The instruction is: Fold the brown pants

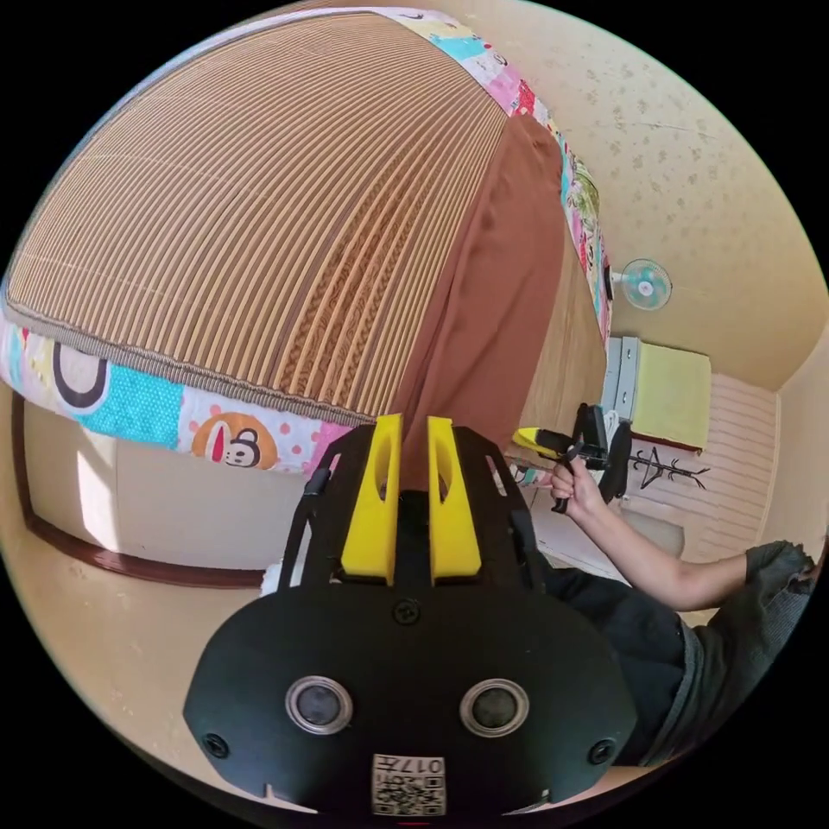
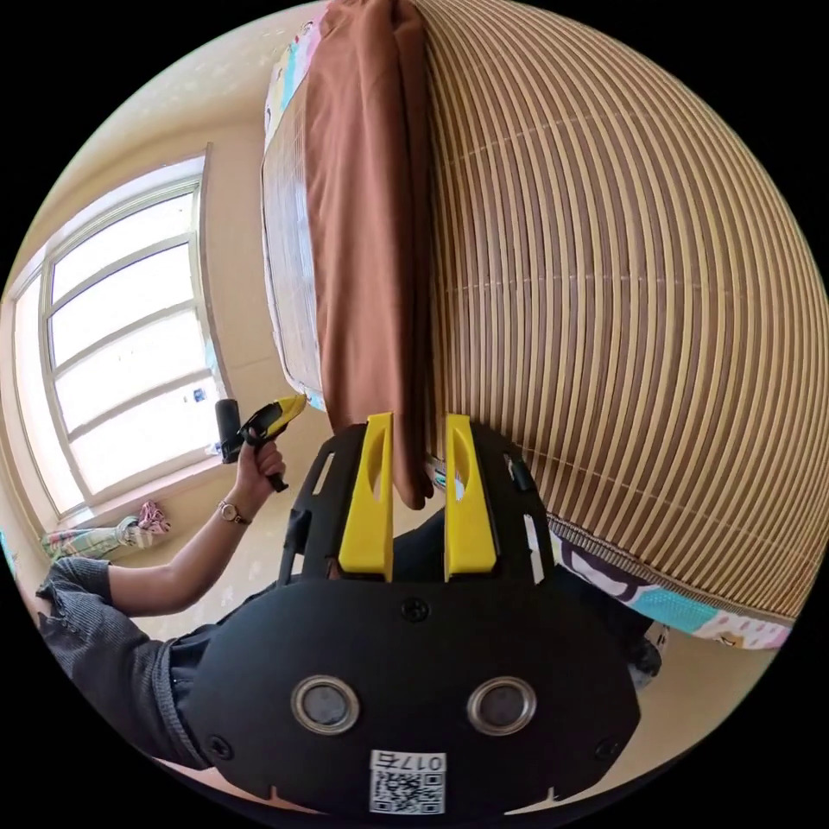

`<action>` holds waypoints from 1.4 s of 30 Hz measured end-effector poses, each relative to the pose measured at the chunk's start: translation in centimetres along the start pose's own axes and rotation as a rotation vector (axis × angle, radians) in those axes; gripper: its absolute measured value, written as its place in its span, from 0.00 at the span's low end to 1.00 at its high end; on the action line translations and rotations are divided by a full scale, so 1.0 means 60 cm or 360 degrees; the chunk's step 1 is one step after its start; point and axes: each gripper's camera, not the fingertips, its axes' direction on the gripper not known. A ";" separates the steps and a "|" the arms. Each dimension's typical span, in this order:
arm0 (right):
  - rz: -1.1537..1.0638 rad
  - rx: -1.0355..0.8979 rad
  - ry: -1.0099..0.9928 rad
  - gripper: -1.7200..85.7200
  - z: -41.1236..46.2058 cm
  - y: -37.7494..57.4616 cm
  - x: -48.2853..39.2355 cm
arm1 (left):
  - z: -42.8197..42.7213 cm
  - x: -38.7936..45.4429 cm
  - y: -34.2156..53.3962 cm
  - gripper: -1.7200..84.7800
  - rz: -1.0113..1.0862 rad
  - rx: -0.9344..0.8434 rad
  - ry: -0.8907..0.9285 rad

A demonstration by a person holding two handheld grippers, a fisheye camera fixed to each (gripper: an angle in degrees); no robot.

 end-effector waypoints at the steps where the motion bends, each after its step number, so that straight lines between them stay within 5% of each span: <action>1: 0.0010 0.0027 -0.0054 0.12 0.002 -0.004 0.003 | 0.004 0.003 -0.006 0.11 0.0002 0.0006 0.0000; 4: -0.0007 -0.0089 -0.0200 0.12 0.043 -0.038 -0.002 | 0.043 0.034 -0.036 0.13 0.0115 -0.0058 -0.0136; 10: -0.0162 -0.0360 0.0038 0.07 0.098 -0.072 -0.061 | 0.148 0.085 -0.048 0.10 0.0303 -0.0374 -0.0350; 19: -0.0280 -0.0623 0.0354 0.07 0.067 0.058 -0.068 | 0.242 0.155 0.138 0.07 0.0442 -0.0725 -0.0263; 27: -0.0117 -0.0077 0.0171 0.17 -0.100 -0.053 -0.008 | 0.174 0.093 0.048 0.14 0.0106 -0.0175 0.0220; 39: -0.0002 0.0051 -0.0221 0.09 -0.063 -0.223 -0.012 | 0.254 0.154 -0.073 0.08 0.0187 -0.0368 0.0017; 42: -0.0092 0.0117 -0.0548 0.07 -0.084 -0.180 -0.018 | 0.220 0.150 -0.033 0.07 0.0263 -0.0372 0.0264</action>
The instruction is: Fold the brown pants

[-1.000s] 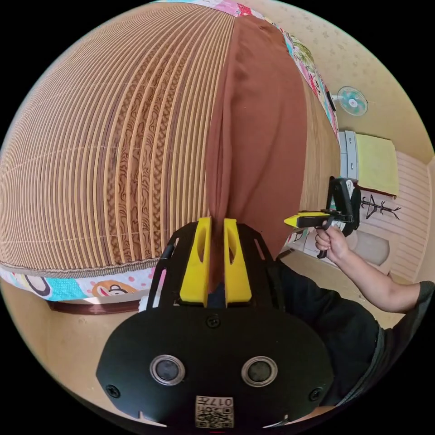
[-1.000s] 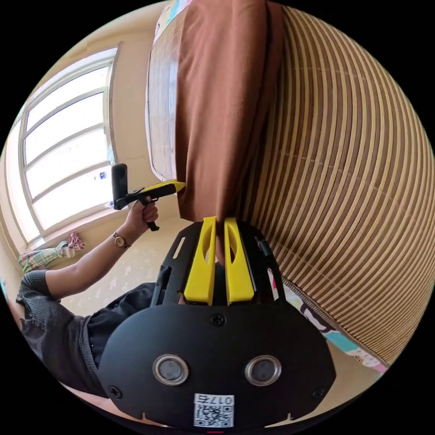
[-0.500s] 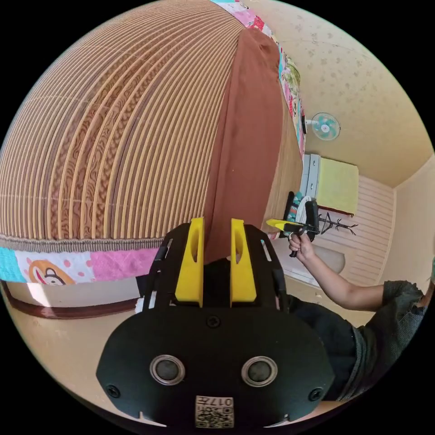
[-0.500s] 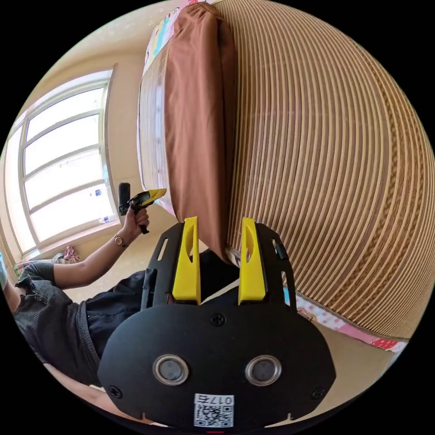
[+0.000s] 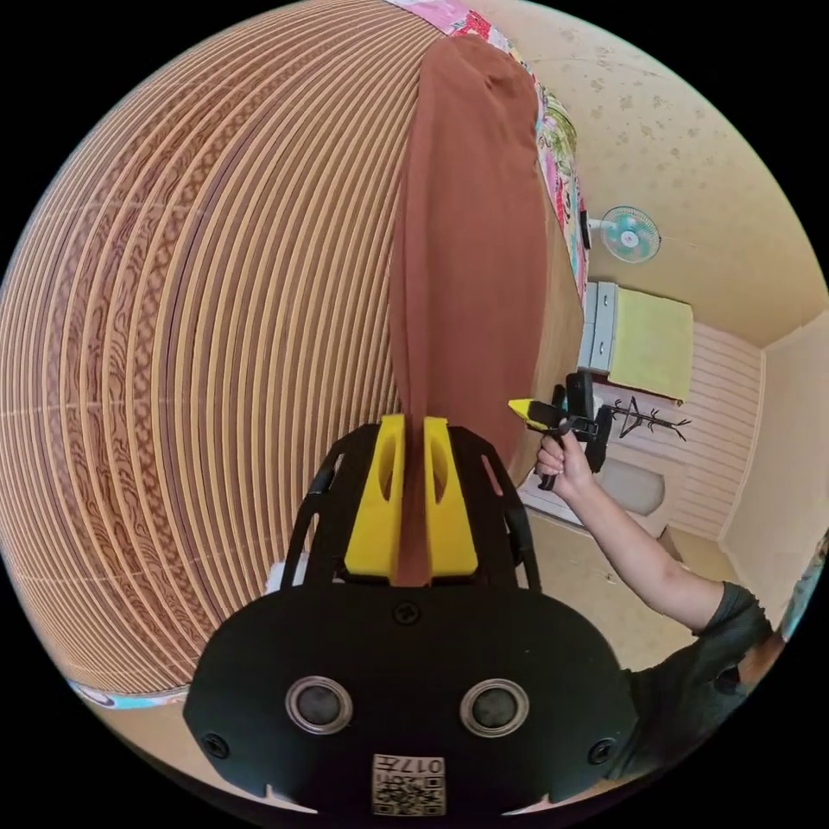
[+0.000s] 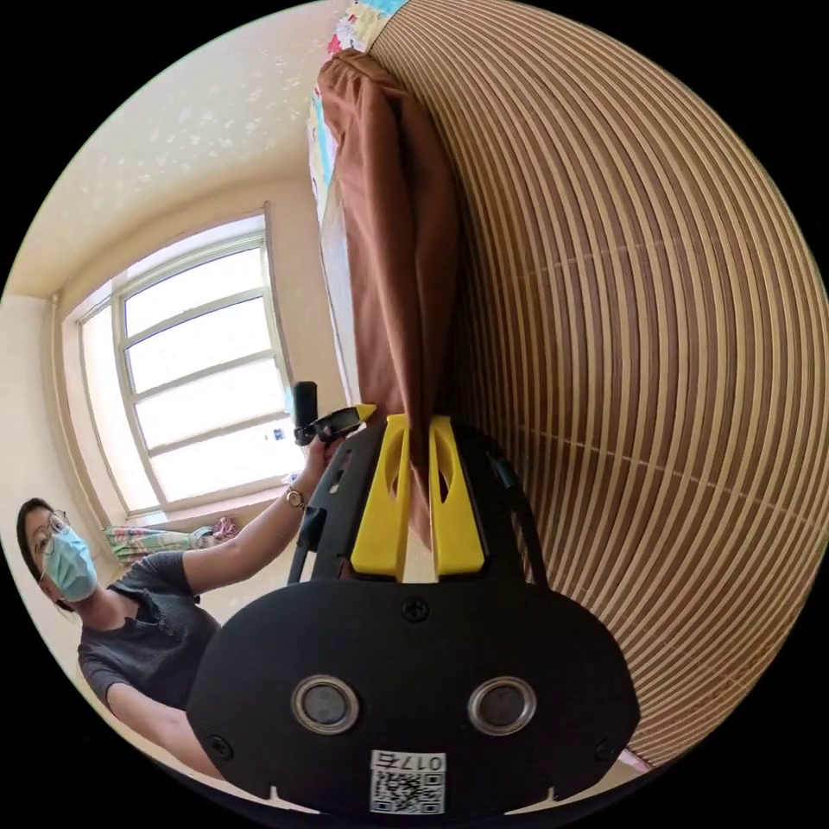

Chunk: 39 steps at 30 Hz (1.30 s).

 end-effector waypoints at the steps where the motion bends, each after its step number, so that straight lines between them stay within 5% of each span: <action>1: -0.0060 0.0014 -0.0125 0.06 -0.010 0.025 -0.017 | -0.008 0.005 0.013 0.07 0.0026 0.0007 0.0051; 11: -0.0780 -0.0013 -0.0544 0.04 -0.124 0.338 -0.378 | -0.186 0.247 0.340 0.06 0.0670 0.0152 0.0635; 18: -0.1385 0.0031 -0.0608 0.04 -0.200 0.449 -0.708 | -0.344 0.548 0.481 0.06 0.1376 0.0295 0.0676; 22: -0.1449 0.0128 -0.0390 0.04 -0.226 0.419 -0.832 | -0.401 0.639 0.472 0.06 0.1453 0.0419 0.0681; 26: -0.1302 0.0208 -0.0041 0.04 -0.214 0.304 -0.807 | -0.396 0.644 0.384 0.06 0.1303 0.0510 0.0317; 32: -0.0988 0.0184 0.0190 0.04 -0.154 0.115 -0.650 | -0.307 0.520 0.187 0.06 0.0861 0.0416 0.0220; 39: -0.0665 -0.0016 0.0306 0.04 -0.034 0.178 -0.427 | -0.149 0.357 0.191 0.07 0.0572 0.0116 -0.0217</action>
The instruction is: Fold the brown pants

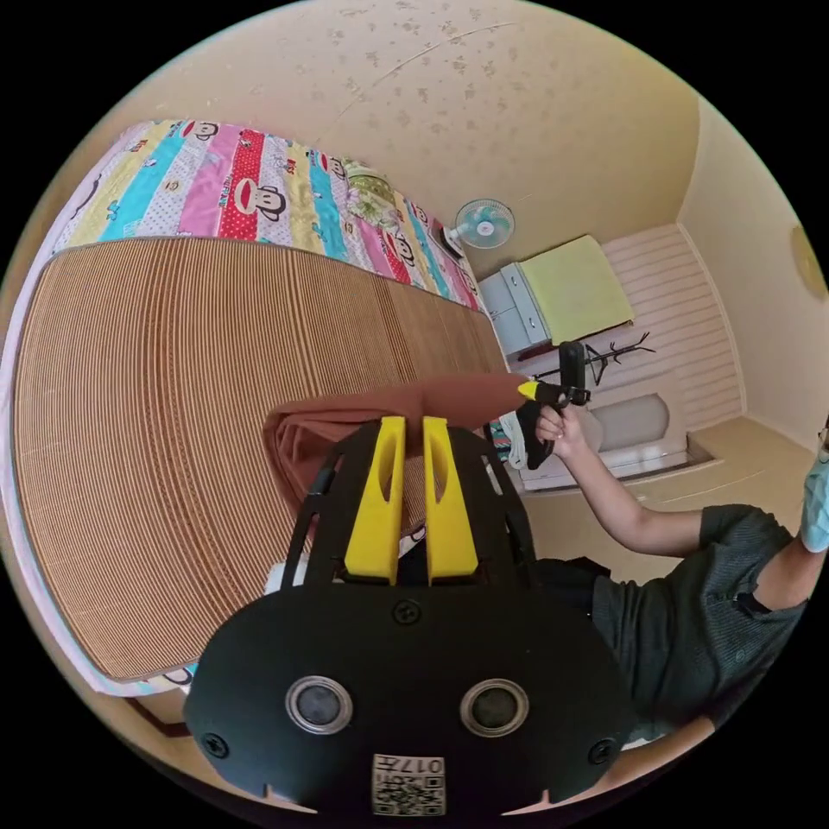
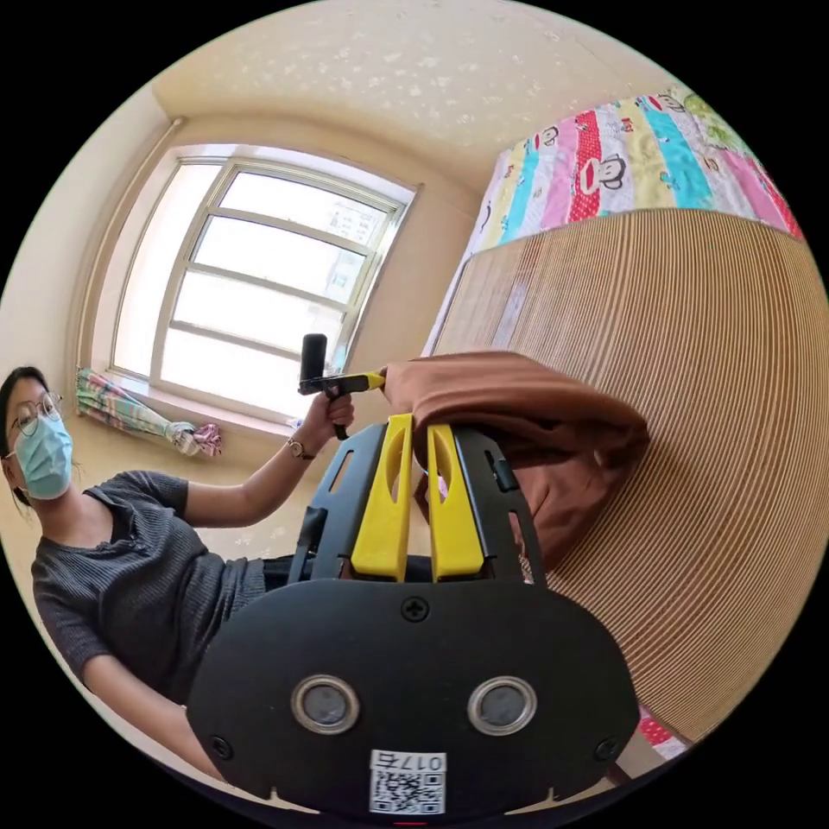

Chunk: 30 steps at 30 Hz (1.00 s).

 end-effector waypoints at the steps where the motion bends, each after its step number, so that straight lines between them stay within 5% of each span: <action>1: 0.0123 -0.0008 0.0020 0.05 0.022 0.053 0.036 | 0.018 -0.013 0.020 0.07 -0.0045 -0.0016 0.0034; 7: 0.0804 -0.0258 0.0038 0.08 0.127 0.267 0.215 | 0.182 -0.130 0.217 0.04 -0.0705 -0.0206 0.0114; 11: 0.0945 -0.0324 0.0087 0.12 0.120 0.269 0.266 | 0.189 -0.195 0.264 0.03 -0.1095 0.0022 0.0250; 16: 0.0814 -0.0175 0.0181 0.17 0.071 0.170 0.296 | 0.181 -0.225 0.153 0.13 -0.0973 0.0134 0.0127; 23: 0.0663 -0.0538 0.0065 0.17 0.127 0.114 0.334 | 0.267 -0.242 0.013 0.14 -0.0748 -0.0304 -0.0018; 26: 0.0720 -0.0392 0.0021 0.16 0.115 0.161 0.326 | 0.291 -0.217 0.030 0.15 -0.0629 -0.0471 -0.0244; 30: 0.0852 -0.0188 -0.0092 0.12 0.096 0.224 0.331 | 0.327 -0.221 0.081 0.15 -0.0710 -0.0583 -0.0110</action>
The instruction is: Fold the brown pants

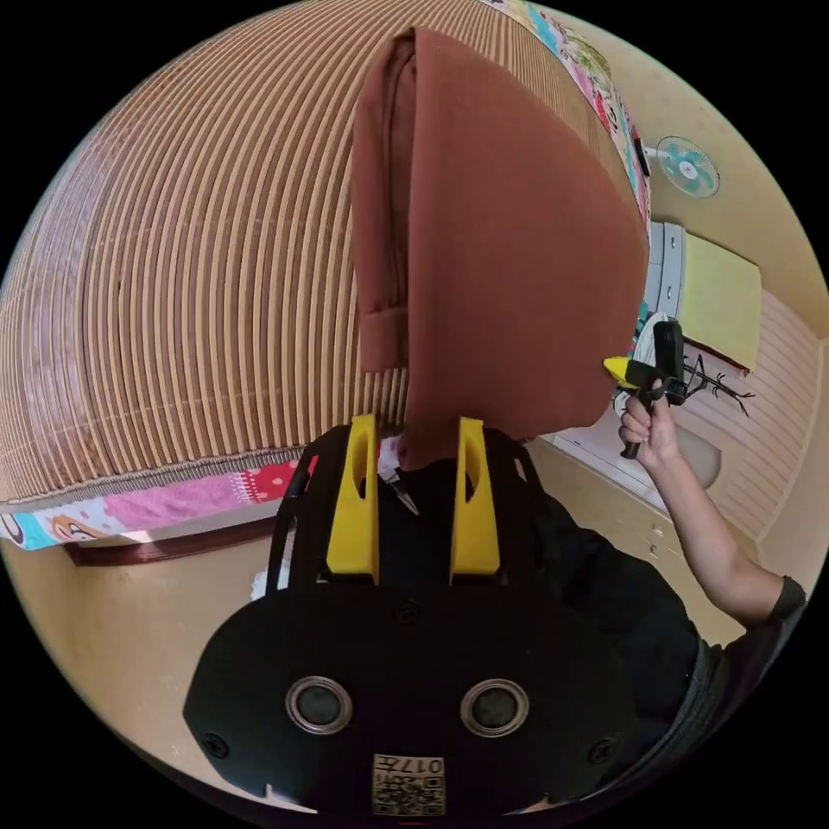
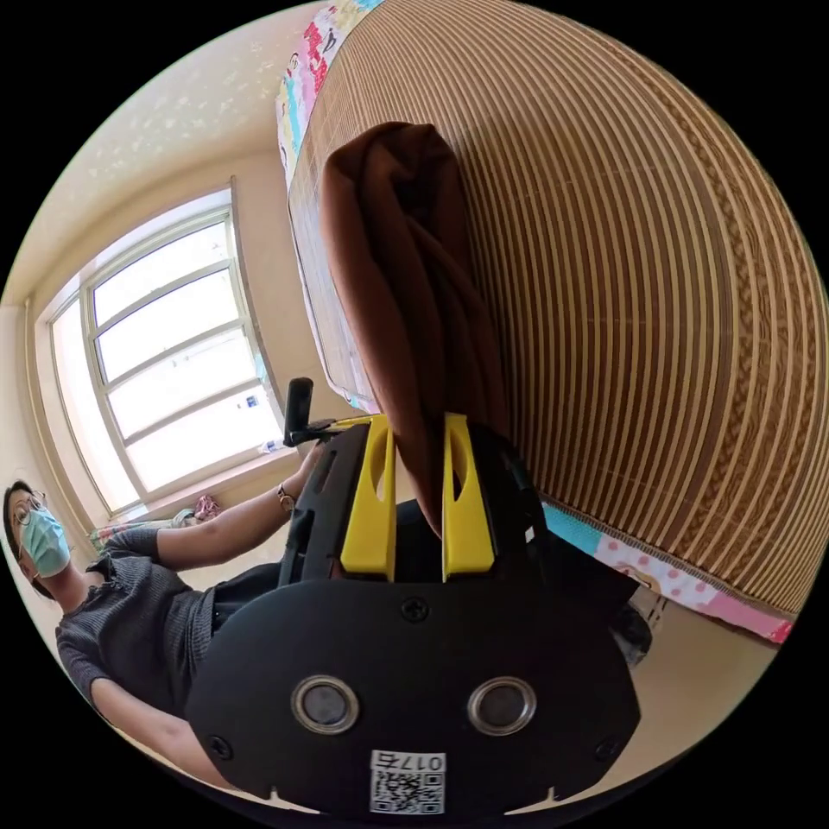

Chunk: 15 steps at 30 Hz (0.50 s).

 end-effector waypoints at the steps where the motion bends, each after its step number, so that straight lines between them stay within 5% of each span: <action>1: 0.0020 0.0031 -0.0100 0.10 -0.005 0.011 0.007 | 0.002 -0.004 0.002 0.14 -0.0009 0.0000 0.0053; 4: -0.0137 0.0088 -0.0345 0.08 -0.029 0.035 -0.015 | -0.034 -0.019 0.006 0.08 -0.0028 0.0037 0.0237; 8: -0.0381 0.0141 -0.0563 0.06 -0.060 0.076 -0.037 | -0.171 0.027 0.066 0.06 0.0552 0.0218 0.0499; 11: -0.0131 -0.0052 -0.0230 0.07 -0.010 0.080 0.008 | -0.228 0.009 0.111 0.06 0.0548 0.0327 0.0475; 15: 0.0143 -0.0109 0.0049 0.09 0.014 0.083 0.051 | -0.186 -0.066 0.103 0.07 0.0072 0.0199 0.0102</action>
